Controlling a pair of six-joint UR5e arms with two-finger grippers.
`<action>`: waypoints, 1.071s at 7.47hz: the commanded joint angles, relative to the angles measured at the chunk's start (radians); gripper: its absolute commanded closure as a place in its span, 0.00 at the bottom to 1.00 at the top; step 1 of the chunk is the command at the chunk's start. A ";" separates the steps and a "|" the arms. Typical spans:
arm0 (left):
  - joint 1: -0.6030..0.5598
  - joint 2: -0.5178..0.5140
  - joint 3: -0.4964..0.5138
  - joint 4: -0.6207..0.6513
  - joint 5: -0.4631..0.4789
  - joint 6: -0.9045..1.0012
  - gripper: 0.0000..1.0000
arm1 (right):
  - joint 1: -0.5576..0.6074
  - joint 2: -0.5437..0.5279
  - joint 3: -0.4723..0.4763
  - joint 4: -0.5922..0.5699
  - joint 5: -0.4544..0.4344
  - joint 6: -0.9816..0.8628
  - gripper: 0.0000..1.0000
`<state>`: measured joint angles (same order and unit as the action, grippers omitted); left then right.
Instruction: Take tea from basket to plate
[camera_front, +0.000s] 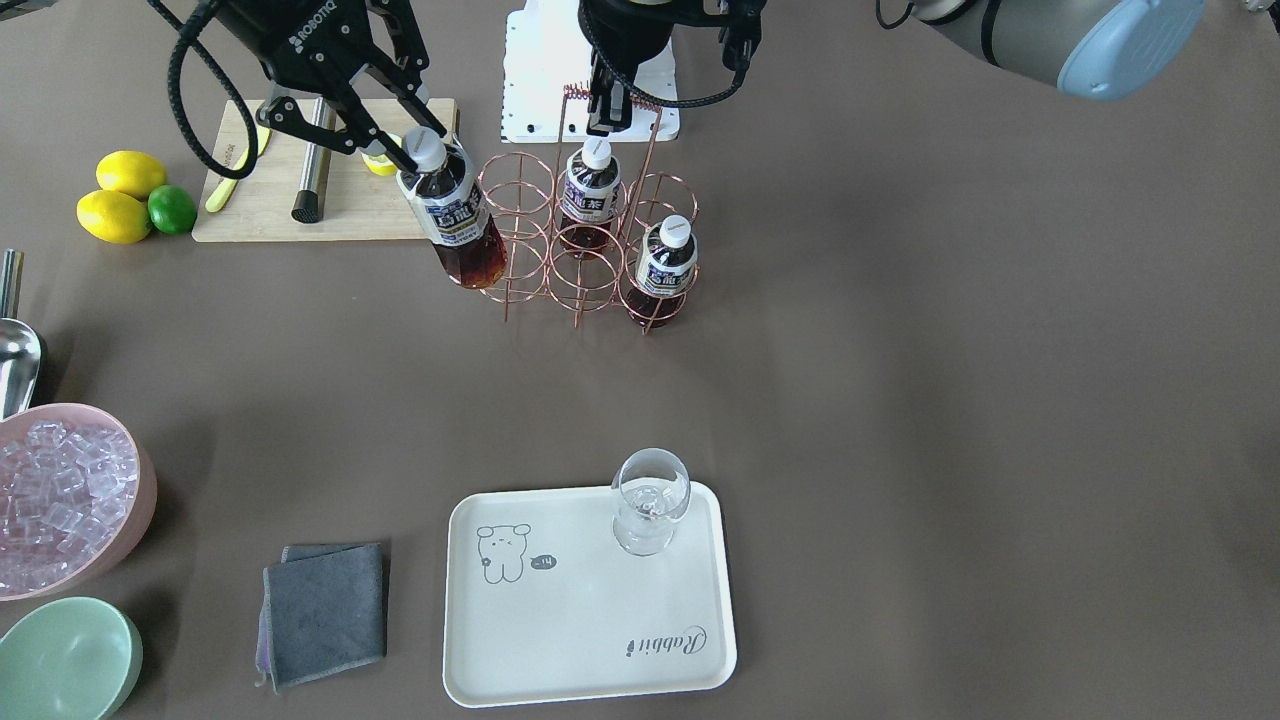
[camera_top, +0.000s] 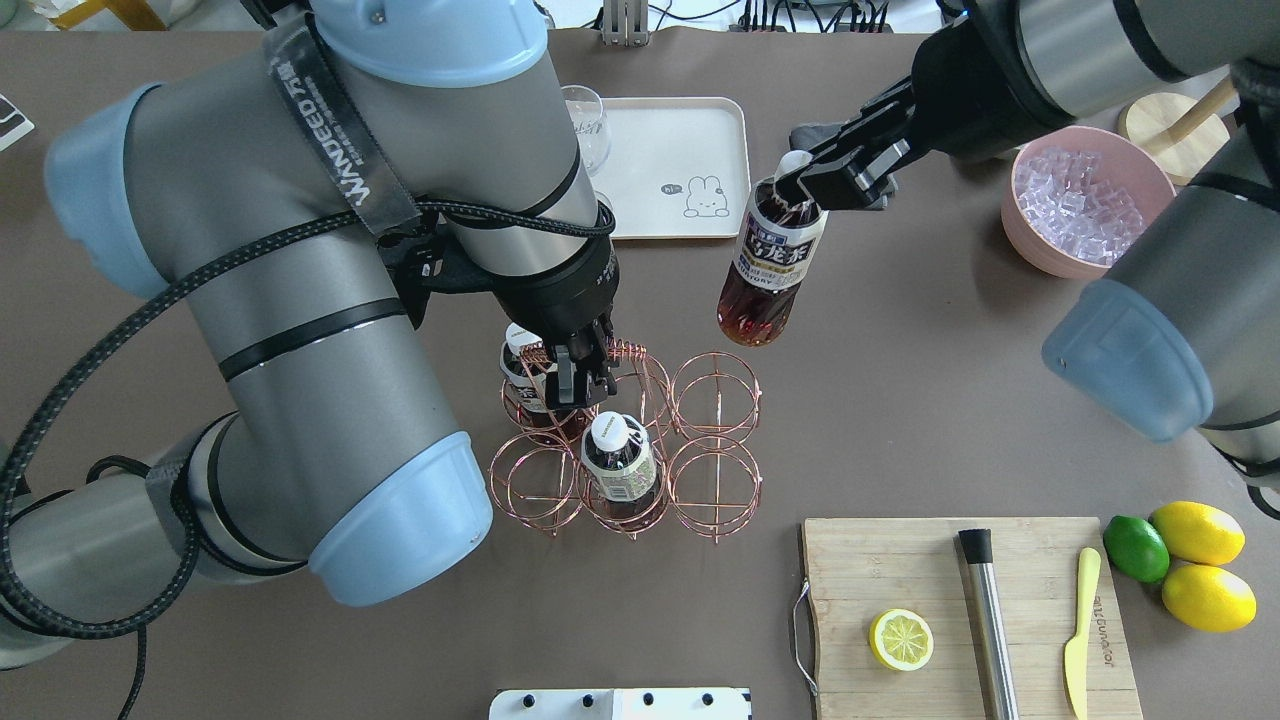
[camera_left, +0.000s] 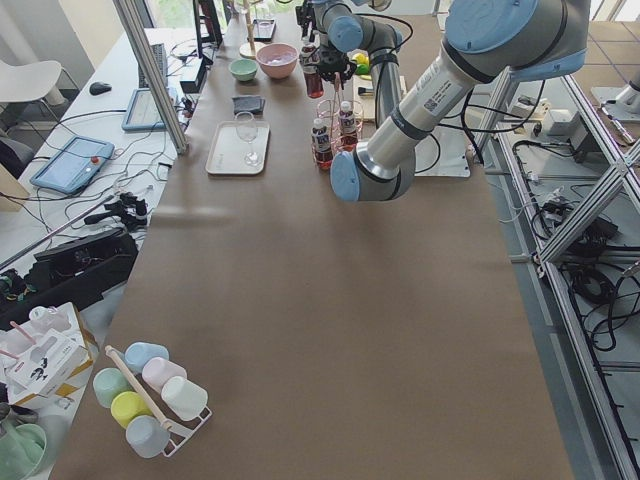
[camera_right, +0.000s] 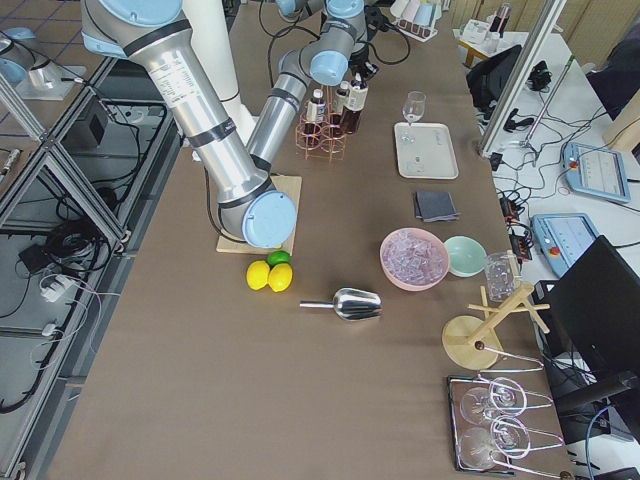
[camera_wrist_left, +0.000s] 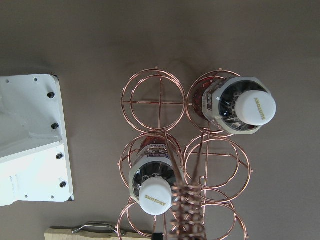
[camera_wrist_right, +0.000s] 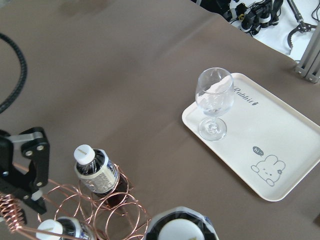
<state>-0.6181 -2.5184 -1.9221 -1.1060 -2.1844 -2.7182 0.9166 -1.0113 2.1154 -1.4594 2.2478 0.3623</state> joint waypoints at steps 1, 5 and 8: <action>-0.005 0.001 -0.001 0.003 0.000 0.000 1.00 | 0.079 0.066 -0.101 -0.019 0.006 0.000 1.00; -0.188 0.099 -0.142 0.156 -0.026 0.108 1.00 | 0.131 0.236 -0.328 -0.108 -0.002 0.009 1.00; -0.401 0.324 -0.273 0.253 -0.136 0.419 1.00 | 0.131 0.396 -0.576 -0.105 -0.007 0.053 1.00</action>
<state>-0.8930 -2.3220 -2.1460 -0.9004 -2.2457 -2.4980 1.0471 -0.7068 1.6837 -1.5667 2.2440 0.3876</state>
